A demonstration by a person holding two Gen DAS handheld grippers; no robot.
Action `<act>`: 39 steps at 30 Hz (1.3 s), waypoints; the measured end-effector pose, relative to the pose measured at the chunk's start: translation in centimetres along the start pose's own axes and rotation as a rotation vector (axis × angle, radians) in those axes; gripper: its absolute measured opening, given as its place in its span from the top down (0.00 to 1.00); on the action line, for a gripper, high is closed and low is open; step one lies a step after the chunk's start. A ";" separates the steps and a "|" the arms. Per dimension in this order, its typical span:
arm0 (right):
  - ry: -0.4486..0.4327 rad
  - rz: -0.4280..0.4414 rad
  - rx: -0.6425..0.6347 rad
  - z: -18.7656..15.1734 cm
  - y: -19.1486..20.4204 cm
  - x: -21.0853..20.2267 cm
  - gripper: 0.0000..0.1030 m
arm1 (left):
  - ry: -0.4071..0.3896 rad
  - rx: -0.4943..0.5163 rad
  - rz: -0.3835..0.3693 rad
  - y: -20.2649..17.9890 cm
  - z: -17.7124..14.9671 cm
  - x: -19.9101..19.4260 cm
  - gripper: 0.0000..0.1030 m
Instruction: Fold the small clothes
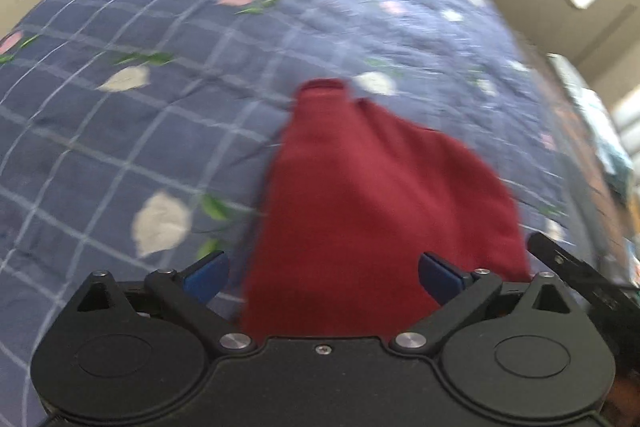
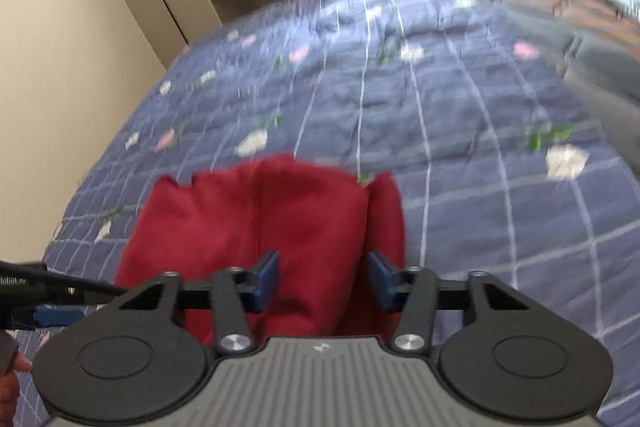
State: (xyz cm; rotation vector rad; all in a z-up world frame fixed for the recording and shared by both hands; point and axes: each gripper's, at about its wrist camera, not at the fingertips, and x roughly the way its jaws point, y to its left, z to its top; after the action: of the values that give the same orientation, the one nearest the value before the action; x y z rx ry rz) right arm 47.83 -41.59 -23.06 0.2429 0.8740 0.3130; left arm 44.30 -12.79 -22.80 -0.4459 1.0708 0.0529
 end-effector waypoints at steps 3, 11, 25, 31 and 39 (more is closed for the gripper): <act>0.003 -0.009 0.017 -0.4 -0.1 0.0 0.84 | 0.012 -0.032 0.041 0.8 0.8 0.6 0.02; -0.101 -0.057 -0.092 0.6 0.2 -2.3 0.93 | -0.003 -0.036 0.044 0.5 1.4 -0.1 0.01; -0.054 -0.155 -0.089 -0.6 -0.8 -0.5 0.84 | -0.020 -0.004 0.047 -0.9 1.6 -0.9 0.01; -0.040 -0.233 -0.124 -1.3 -1.1 -0.4 0.46 | -0.009 0.006 0.051 -0.8 1.4 -0.9 0.01; -0.016 -0.368 -0.127 -2.3 -1.7 -1.1 0.05 | 0.049 0.018 0.067 0.5 -0.3 -0.3 0.01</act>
State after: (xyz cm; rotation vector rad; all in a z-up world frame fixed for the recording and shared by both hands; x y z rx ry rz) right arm 45.70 -43.35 -24.27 -0.0351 0.8613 0.0232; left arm 43.81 -12.34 -22.84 -0.3965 1.1338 0.0917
